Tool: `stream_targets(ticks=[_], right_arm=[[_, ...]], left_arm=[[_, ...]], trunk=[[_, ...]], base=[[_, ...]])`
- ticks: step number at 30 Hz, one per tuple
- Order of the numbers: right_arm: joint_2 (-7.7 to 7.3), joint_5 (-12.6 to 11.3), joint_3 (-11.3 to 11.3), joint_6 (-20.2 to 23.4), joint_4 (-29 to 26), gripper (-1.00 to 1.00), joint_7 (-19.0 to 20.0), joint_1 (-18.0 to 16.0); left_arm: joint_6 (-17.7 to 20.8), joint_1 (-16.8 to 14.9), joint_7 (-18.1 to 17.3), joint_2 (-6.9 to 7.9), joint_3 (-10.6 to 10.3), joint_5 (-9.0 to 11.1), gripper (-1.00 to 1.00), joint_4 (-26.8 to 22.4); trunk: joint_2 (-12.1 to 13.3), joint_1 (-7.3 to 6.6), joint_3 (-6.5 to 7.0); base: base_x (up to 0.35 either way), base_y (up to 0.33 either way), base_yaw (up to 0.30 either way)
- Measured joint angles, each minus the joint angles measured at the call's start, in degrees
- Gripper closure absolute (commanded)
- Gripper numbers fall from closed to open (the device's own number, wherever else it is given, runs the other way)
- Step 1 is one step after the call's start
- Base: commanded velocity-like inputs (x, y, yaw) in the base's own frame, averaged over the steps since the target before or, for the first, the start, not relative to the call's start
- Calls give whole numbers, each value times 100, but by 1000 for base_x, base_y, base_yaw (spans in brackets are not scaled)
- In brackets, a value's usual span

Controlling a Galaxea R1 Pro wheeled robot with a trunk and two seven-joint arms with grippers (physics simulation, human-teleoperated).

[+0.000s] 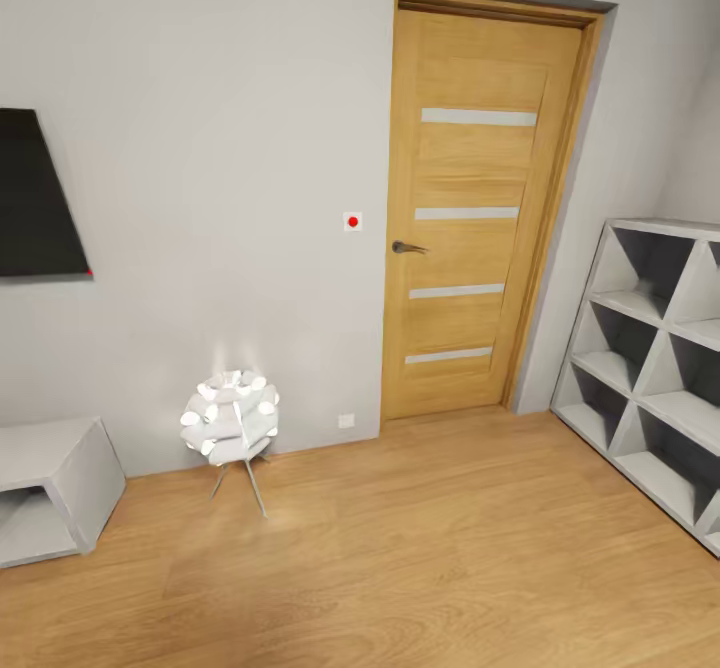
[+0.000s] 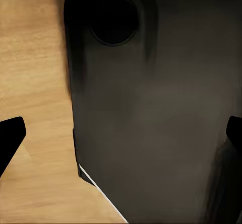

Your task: Attach the digital camera to the camera tripod in the bedroom.

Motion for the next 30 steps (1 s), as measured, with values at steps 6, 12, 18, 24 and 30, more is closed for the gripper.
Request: stream_targets(ticks=[6, 12, 18, 24, 30], right_arm=[[-45, 8, -9, 24, 0, -100, -8, -9], [-98, 18, 4, -18, 0, -100, -8, -9], [-120, 43, 14, -61, 0, -100, -8, -9], [-99, 51, 22, -69, 0, -100, -8, -9], [-111, 67, 33, -67, 0, -100, -16, -9]], left_arm=[[-8, -9, -8, -14, -15, 0, -100, -16], [-27, -9, -8, -4, -13, 4, -100, -115], [-31, -9, -8, 7, -3, 7, -100, -151], [-36, -9, -8, 8, 4, 13, -100, -155], [-97, -9, -8, 8, 34, 22, -100, -154]], trunk=[[1, 0, 1], [1, 0, 2], [1, 0, 2], [1, 0, 2], [1, 0, 2]], base=[[0, 0, 0], [0, 0, 0], [0, 0, 0], [0, 0, 0], [0, 0, 0]])
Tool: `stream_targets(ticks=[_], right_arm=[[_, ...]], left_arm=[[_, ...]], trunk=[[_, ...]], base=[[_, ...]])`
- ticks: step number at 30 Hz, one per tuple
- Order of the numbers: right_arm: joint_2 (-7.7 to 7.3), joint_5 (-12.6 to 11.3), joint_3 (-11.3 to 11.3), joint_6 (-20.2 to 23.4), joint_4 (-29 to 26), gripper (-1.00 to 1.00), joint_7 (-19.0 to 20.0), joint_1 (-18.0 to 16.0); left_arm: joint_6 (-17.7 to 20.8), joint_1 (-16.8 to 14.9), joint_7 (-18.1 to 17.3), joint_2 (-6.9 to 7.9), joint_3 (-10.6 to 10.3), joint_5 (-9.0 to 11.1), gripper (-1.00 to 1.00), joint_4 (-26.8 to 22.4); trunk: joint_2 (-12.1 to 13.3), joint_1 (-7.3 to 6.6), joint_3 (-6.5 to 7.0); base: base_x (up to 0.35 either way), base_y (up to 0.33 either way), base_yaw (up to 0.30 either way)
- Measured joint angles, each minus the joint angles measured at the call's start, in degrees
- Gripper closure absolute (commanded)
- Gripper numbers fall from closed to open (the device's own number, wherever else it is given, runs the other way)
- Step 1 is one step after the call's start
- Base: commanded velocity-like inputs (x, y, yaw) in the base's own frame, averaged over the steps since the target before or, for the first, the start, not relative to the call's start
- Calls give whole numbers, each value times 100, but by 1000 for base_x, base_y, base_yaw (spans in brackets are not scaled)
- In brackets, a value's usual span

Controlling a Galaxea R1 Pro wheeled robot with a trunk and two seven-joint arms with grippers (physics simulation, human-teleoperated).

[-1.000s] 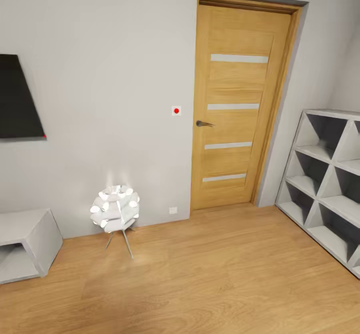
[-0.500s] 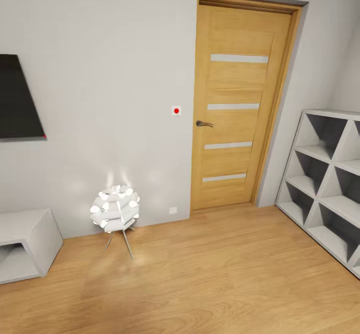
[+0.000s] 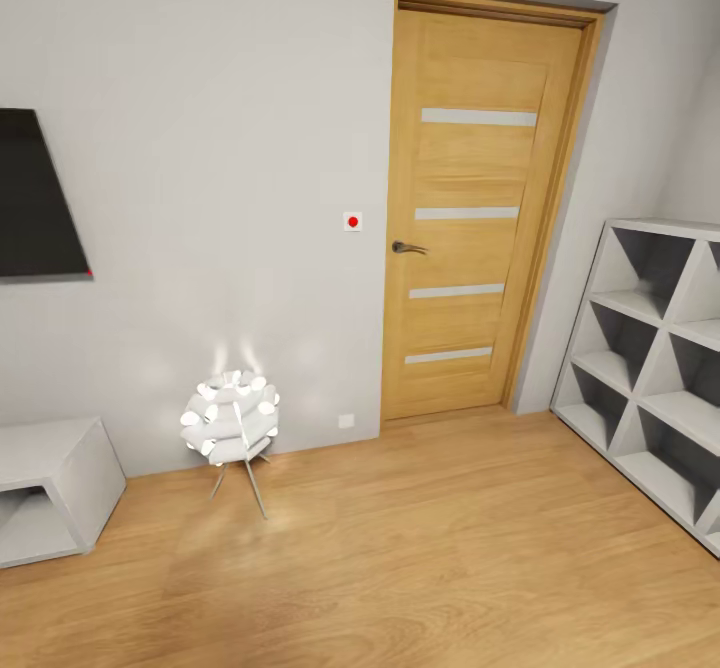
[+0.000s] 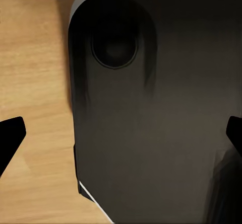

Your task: Attach the digital camera to the camera tripod in the bedroom.

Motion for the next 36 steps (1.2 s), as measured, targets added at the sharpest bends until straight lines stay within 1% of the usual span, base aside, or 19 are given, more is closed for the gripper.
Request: stream_targets(ticks=[5, 10, 17, 36], right_arm=[[-8, 7, 4, -40, 0, -100, -16, 0], [-15, -20, -25, -143, 0, -100, -26, 0], [5, -32, -43, -269, 0, -100, -31, 0], [-5, 5, -18, -276, 2, -100, 7, 0]], left_arm=[[-68, 0, 0, 0, 6, 5, -100, 2], [-98, 0, 0, 3, -31, -16, -100, 3], [-113, 0, 0, 25, -26, -29, -100, -4], [-115, 0, 0, 24, -26, -37, -100, -5]], trunk=[[0, 0, 0], [0, 0, 0], [0, 0, 0], [0, 0, 0]], base=[[0, 0, -37], [0, 0, -175], [0, 0, -271], [0, 0, -296]])
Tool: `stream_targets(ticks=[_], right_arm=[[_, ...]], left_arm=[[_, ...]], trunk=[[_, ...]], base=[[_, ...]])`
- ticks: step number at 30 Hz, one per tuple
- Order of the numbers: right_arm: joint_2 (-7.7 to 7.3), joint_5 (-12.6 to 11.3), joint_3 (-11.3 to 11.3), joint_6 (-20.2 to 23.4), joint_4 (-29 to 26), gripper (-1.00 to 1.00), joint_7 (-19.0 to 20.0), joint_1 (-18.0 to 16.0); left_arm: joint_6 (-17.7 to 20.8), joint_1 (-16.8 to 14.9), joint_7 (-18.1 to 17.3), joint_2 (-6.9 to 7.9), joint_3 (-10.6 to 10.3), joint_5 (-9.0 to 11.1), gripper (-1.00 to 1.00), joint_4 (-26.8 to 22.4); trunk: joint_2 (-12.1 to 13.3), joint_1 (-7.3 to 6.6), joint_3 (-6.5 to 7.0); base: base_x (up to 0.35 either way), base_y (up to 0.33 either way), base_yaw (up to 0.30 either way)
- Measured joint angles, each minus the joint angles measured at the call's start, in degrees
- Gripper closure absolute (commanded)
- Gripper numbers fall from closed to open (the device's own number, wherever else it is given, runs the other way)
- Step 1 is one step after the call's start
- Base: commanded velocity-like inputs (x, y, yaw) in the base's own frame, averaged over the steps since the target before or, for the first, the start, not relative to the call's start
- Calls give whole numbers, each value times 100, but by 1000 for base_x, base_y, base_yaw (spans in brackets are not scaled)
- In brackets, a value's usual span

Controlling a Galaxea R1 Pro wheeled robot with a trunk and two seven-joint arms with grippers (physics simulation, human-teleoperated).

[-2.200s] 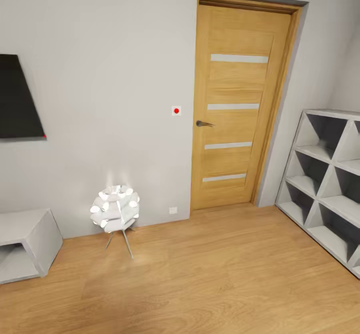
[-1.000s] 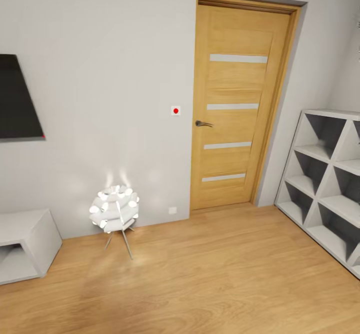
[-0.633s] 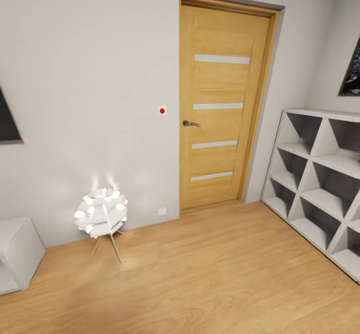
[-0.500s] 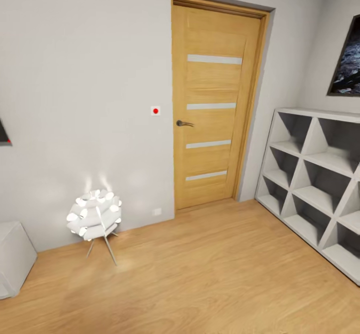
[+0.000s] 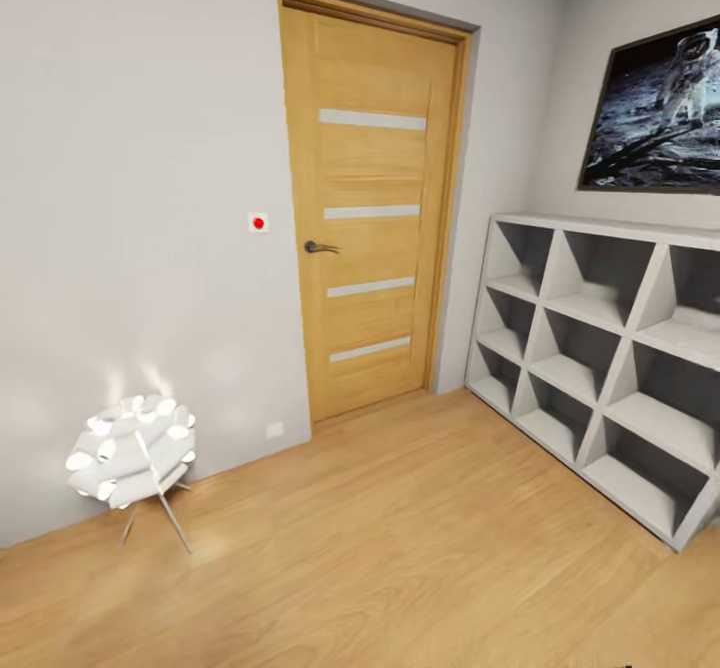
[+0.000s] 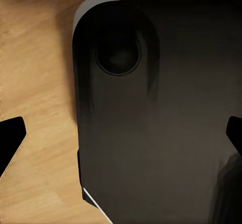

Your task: Attach the digital camera to the camera tripod in the bedroom.

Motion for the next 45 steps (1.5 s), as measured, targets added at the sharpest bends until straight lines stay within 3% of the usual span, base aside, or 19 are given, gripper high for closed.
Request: stream_targets(ticks=[45], right_arm=[[-7, -67, -19, 5, 5, -100, -42, 0]], left_arm=[[0, 0, 0, -3, 0, 0, -100, 0]], trunk=[[0, 0, 0]], base=[[0, 0, -299]])
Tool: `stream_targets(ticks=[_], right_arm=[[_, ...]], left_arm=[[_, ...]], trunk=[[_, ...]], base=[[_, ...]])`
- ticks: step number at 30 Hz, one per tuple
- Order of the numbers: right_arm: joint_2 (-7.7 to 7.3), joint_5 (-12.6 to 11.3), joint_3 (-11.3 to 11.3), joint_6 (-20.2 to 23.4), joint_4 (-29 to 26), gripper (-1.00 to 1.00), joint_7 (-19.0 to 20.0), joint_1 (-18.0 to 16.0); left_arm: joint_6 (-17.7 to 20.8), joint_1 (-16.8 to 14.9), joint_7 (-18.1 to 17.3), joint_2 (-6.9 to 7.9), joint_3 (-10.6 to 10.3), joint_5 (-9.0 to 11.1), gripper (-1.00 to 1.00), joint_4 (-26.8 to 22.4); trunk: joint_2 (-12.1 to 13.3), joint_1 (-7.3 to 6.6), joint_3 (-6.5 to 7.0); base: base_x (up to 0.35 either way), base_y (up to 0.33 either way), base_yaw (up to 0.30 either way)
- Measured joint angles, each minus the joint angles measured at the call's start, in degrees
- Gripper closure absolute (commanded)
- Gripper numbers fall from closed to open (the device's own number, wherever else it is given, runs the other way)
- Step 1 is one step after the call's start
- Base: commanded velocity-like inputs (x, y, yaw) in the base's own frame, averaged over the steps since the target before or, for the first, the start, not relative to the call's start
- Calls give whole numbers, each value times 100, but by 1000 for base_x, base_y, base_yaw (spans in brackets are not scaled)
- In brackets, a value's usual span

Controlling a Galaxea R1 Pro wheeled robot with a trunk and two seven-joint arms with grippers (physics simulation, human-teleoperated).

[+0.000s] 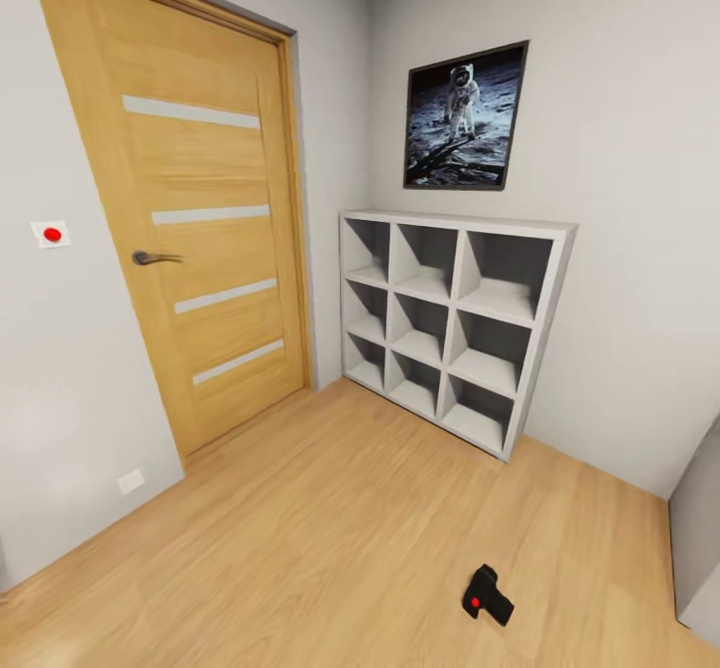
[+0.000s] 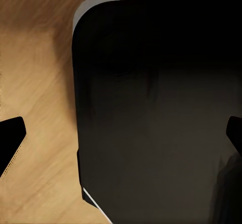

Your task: Attach the digital camera to the camera tripod in the bedroom.

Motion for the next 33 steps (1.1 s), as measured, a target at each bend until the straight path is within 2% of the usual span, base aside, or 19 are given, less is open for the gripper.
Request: stream_targets(ticks=[33], right_arm=[[10, 54, 16, -9, -2, -100, -4, 0]], left_arm=[[0, 0, 0, 1, 0, 0, -100, 0]], trunk=[[0, 0, 0]], base=[[0, 0, -299]])
